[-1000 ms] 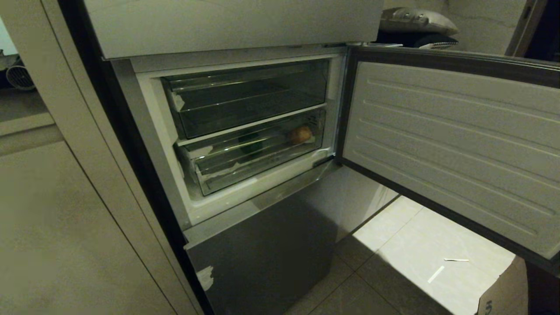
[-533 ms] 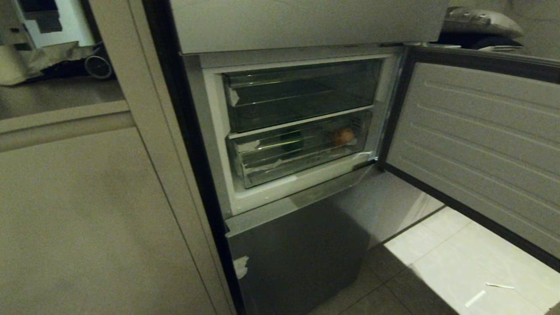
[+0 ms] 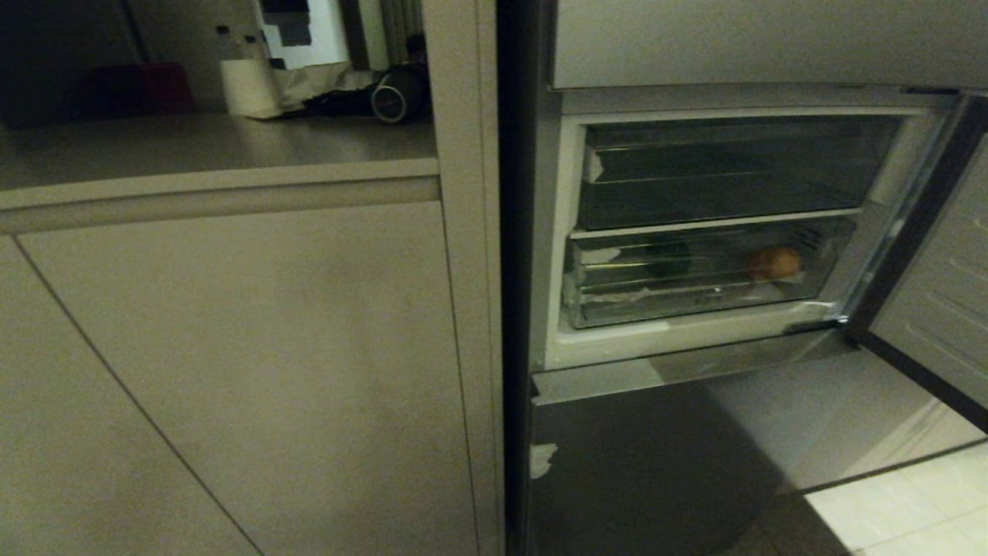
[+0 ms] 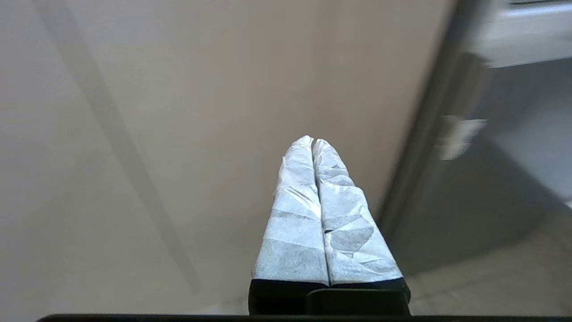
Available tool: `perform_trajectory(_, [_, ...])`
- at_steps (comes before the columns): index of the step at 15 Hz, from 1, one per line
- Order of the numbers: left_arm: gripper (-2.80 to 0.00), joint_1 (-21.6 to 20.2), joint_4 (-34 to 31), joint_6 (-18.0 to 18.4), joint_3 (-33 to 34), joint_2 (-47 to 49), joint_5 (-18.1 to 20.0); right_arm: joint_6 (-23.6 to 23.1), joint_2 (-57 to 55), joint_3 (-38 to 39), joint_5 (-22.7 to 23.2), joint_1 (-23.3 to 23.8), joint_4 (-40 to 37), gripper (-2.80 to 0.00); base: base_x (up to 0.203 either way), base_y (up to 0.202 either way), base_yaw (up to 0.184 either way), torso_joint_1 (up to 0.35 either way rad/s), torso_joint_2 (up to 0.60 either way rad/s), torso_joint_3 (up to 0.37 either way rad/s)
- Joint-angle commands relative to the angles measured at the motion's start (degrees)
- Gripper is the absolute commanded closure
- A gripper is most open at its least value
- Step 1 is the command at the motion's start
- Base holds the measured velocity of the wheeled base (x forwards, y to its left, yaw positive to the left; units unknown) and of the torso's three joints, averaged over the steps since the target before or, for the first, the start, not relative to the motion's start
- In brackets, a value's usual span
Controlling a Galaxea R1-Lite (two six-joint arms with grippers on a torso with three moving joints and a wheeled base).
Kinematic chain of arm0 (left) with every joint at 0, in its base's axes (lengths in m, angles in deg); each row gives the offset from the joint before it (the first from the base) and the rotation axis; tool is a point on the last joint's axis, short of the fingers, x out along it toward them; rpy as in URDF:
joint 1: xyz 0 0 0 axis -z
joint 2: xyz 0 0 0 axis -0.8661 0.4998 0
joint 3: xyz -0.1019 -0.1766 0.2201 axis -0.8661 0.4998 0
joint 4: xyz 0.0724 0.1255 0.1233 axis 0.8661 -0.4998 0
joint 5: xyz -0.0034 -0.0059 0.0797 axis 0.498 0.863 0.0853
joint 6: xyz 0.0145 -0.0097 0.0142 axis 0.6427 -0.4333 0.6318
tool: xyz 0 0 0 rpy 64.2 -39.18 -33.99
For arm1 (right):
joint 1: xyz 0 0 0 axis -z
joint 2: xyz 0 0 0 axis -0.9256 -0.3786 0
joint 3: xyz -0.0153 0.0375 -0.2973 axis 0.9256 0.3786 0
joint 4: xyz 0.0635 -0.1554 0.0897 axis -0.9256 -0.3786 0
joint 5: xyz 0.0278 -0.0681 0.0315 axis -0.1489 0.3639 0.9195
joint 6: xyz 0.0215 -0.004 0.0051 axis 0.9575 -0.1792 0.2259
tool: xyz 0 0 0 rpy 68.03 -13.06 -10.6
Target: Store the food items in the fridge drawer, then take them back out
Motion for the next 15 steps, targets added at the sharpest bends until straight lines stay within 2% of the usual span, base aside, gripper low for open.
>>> perform_trajectory(1, [0.0,0.0,0.0,0.0,0.0,0.0,0.0,0.0,-0.1,1.8,0.0,0.0,0.1,0.0,0.003,-0.007,0.18,0.002,0.0,0.002])
perform_trajectory(5, [0.0,0.0,0.0,0.0,0.0,0.0,0.0,0.0,-0.1,1.8,0.0,0.0,0.1,0.0,0.004,-0.005,0.13,0.001,0.0,0.001])
perform_trajectory(10, [0.0,0.0,0.0,0.0,0.0,0.0,0.0,-1.4,-0.9,0.3,0.8,0.0,-0.2,0.0,0.0,0.0,0.0,0.0,0.0,0.0])
perform_trajectory(12, [0.0,0.0,0.0,0.0,0.0,0.0,0.0,0.6,-7.6,-4.9,3.5,0.0,-0.3,0.0,0.0,0.0,0.0,0.0,0.0,0.0])
perform_trajectory(15, [0.0,0.0,0.0,0.0,0.0,0.0,0.0,4.7,-26.4,-14.6,6.2,-0.3,0.3,0.0,0.0,0.0,0.0,0.0,0.0,0.0])
